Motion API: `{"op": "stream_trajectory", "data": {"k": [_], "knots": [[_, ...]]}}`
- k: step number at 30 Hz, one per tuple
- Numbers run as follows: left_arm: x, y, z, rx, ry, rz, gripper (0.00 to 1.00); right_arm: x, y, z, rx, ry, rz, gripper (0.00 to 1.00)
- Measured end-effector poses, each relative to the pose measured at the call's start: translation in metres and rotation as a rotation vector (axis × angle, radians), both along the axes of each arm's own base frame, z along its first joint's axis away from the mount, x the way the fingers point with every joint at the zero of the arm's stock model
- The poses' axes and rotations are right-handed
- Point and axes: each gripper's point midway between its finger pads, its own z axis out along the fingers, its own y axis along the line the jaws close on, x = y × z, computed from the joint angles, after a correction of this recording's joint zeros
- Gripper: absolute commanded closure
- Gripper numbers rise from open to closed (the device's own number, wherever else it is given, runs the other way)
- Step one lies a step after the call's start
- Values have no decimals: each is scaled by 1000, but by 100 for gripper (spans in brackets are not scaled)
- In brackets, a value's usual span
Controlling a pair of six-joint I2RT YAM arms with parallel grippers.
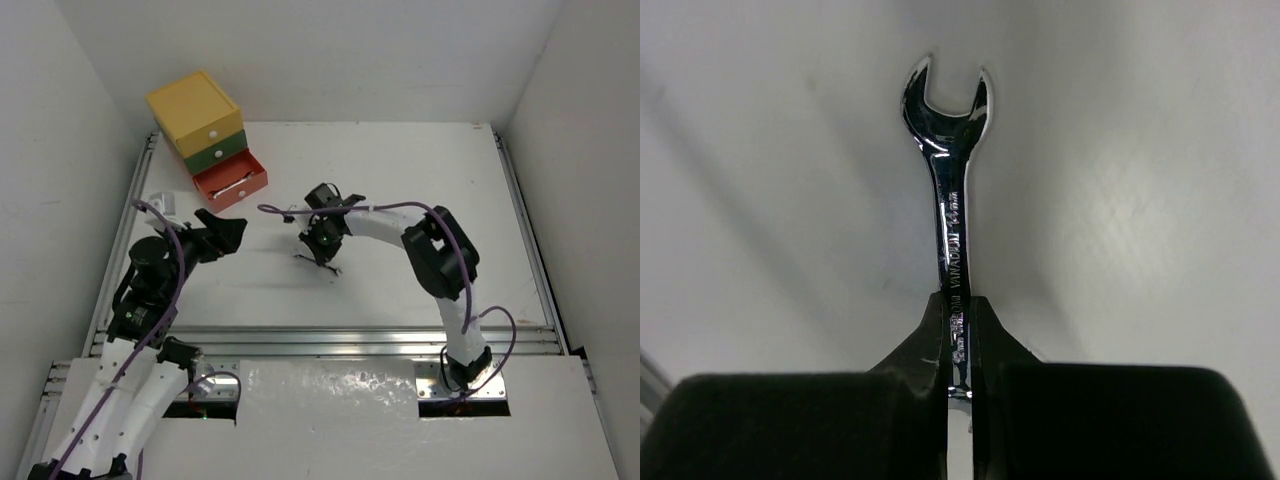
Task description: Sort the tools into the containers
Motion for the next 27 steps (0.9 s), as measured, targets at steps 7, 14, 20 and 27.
{"op": "stream_trajectory", "data": {"k": [7,14,20,27], "knots": [[-3,-29,-104,-230,166,-74,0,-53,-22,31,128,61,-267,100],[1,-53,-133,-401,234,-125,0,-47,-5,88,336,0,-351,92],[5,-48,-120,-413,212,-77,0,-47,-8,65,247,-2,-359,50],[6,-22,-23,-334,-24,-2,0,-38,-6,13,1,-16,-286,46]]}}
